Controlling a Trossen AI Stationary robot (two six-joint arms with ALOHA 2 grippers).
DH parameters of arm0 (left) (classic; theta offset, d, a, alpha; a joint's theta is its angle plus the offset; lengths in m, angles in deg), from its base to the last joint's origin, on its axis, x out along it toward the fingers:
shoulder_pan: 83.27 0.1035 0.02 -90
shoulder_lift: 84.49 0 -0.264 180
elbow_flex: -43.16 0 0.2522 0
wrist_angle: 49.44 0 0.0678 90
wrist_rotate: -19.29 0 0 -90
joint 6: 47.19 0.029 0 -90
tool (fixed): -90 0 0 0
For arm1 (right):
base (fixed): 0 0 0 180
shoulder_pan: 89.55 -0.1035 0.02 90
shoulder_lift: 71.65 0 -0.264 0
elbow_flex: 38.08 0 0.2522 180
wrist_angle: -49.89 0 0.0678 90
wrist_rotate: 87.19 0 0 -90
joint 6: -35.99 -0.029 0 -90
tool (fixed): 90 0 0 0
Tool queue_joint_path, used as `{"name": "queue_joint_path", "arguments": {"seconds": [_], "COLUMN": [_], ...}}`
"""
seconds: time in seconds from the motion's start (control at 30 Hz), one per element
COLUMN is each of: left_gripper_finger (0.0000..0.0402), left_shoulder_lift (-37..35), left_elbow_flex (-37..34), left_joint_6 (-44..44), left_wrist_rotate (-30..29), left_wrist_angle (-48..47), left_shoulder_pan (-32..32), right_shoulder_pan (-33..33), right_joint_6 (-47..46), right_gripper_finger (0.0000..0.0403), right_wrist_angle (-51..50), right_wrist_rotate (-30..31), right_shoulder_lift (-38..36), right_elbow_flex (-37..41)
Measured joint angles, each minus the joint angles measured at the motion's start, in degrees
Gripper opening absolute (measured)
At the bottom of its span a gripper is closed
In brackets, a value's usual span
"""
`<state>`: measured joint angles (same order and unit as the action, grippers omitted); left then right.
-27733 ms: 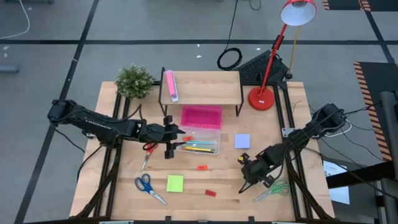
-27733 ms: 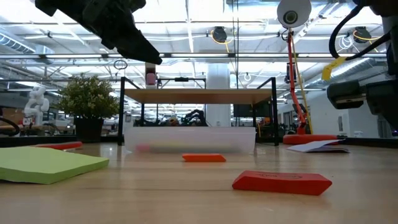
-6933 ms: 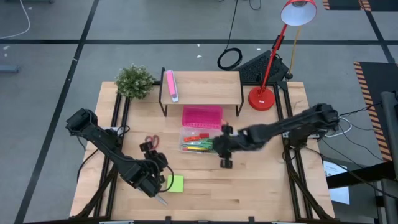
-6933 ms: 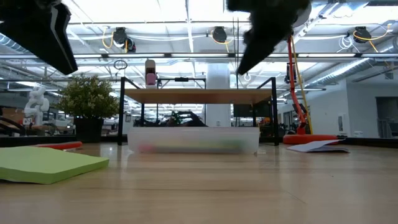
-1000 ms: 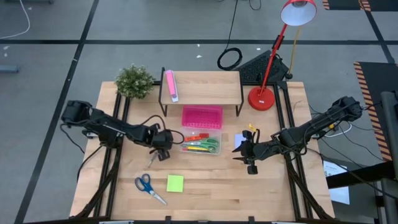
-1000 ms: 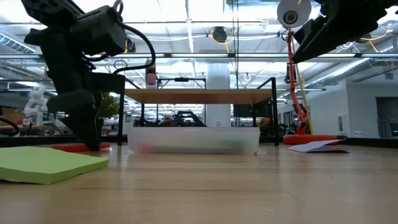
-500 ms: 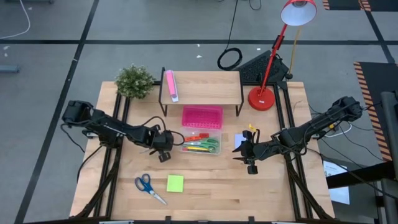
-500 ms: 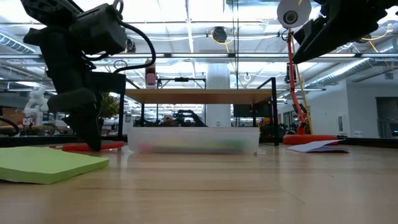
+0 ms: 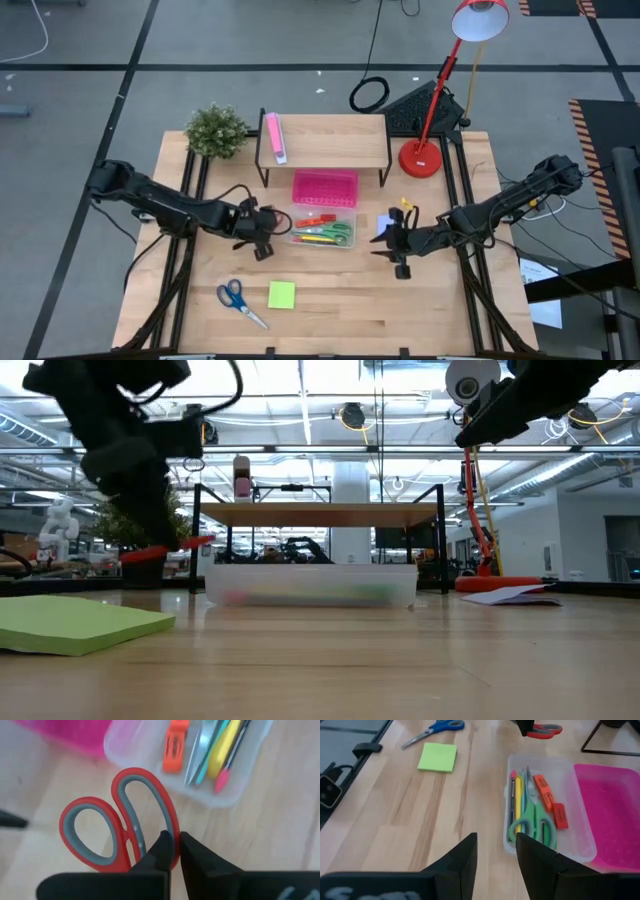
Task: Pack school essentials
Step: Put the red scissors into the supply box
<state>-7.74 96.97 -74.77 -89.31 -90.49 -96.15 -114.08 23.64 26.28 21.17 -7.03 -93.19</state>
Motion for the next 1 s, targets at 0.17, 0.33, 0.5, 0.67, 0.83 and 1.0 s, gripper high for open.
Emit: {"name": "queue_joint_path", "arguments": {"seconds": [0.17,0.33,0.5,0.67,0.83,1.0], "left_gripper_finger": [0.0022,0.0012,0.0024,0.0018,0.0016,0.0019], "left_shoulder_lift": [-0.2,-0.3,-0.3,-0.2,2.2,5.8], "left_elbow_flex": [5.1,11.5,14.7,14.8,14.8,14.8], "left_joint_6": [4.1,6.9,13.8,23.1,29.7,35.1], "left_wrist_rotate": [-1.2,-3.6,-6.4,-6.5,-4.7,1.0], "left_wrist_angle": [0.0,0.8,8.4,24.2,38.6,52.6], "left_shoulder_pan": [-0.4,-0.6,-1.7,-2.6,-2.5,-2.5], "right_shoulder_pan": [1.2,1.6,2.0,2.6,5.3,9.6], "right_joint_6": [0.0,-0.2,-2.1,1.3,7.3,10.2], "right_gripper_finger": [0.0130,0.0130,0.0130,0.0130,0.0130,0.0157], "right_wrist_angle": [1.4,2.4,3.3,21.8,49.1,59.7], "right_wrist_rotate": [0.3,2.7,6.0,7.0,0.2,-8.4], "right_shoulder_lift": [0.0,0.0,0.4,3.3,9.6,17.3], "right_elbow_flex": [0.0,0.0,0.0,3.7,8.5,7.6]}}
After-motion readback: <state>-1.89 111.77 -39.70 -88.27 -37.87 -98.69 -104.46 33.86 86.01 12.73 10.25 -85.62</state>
